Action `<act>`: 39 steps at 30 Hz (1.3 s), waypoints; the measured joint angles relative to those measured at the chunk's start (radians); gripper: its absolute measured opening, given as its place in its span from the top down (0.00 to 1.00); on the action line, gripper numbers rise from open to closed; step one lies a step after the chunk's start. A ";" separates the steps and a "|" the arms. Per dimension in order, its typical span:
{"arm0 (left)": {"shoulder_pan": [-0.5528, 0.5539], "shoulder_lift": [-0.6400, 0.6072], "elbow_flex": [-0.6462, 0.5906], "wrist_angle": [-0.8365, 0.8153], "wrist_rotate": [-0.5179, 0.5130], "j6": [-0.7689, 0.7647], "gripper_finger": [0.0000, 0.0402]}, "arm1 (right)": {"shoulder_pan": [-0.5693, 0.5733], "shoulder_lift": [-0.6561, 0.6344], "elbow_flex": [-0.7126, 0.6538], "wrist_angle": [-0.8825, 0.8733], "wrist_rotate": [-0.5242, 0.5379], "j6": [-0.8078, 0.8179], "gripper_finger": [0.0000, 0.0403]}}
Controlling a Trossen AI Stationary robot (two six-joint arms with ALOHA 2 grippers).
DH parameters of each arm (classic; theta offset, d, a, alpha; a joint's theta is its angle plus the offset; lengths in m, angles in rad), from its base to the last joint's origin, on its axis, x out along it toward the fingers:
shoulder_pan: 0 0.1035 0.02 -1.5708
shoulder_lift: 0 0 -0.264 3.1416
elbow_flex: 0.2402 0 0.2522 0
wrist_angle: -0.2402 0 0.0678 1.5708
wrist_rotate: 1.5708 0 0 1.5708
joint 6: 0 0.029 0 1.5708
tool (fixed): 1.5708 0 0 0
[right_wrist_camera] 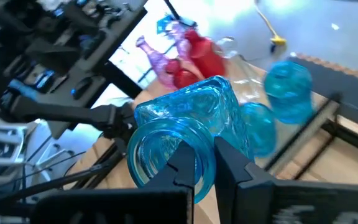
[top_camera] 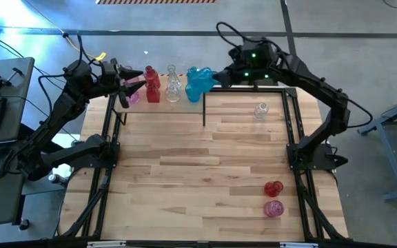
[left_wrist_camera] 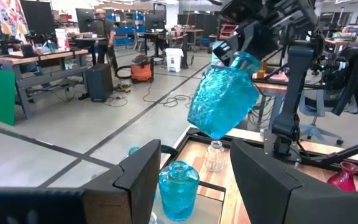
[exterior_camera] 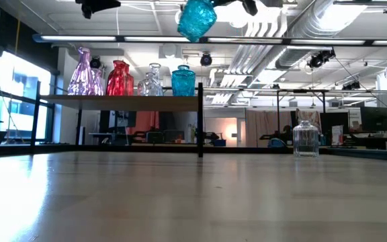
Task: Sort vases onto shelf
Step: Put the blue vase on the shelf aligned with the other blue vases
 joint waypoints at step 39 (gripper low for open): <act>-0.184 0.080 0.000 -0.073 0.066 0.001 0.54 | 0.028 0.175 -0.001 -0.031 -0.213 -0.056 0.99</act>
